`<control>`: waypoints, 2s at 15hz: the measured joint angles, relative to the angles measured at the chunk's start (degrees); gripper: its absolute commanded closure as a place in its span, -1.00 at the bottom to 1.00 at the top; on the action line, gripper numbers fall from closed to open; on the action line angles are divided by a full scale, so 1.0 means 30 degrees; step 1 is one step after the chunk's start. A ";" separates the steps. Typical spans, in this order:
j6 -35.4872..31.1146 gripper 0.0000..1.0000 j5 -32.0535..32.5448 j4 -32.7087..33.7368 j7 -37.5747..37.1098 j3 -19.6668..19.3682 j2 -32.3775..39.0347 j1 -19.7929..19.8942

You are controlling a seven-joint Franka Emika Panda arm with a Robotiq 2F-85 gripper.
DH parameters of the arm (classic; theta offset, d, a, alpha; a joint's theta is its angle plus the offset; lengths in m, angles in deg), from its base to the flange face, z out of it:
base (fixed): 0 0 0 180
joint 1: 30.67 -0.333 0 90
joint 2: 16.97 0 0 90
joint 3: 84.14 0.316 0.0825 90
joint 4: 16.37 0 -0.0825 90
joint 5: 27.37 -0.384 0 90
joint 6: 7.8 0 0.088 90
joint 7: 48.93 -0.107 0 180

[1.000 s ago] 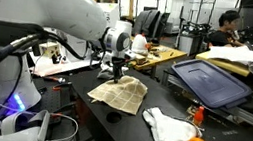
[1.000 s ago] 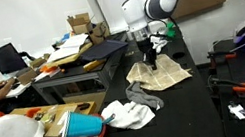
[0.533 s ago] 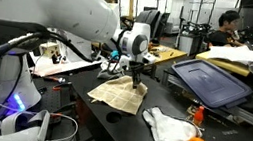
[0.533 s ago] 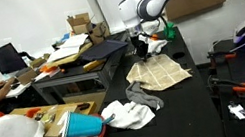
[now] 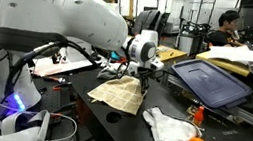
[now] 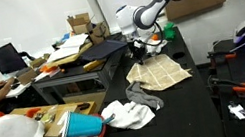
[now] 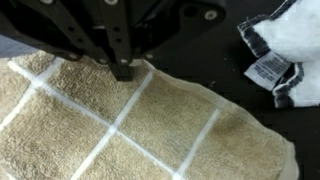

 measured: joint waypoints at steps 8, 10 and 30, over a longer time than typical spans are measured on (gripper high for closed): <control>-0.0006 1.00 0.1576 0.1701 -0.0146 -0.0526 -0.0876 -0.1083; -0.0006 1.00 0.2091 0.2357 -0.0534 -0.0542 -0.1093 -0.1248; 0.3295 -0.72 0.0100 -0.2046 0.0101 0.5391 -0.0357 0.3095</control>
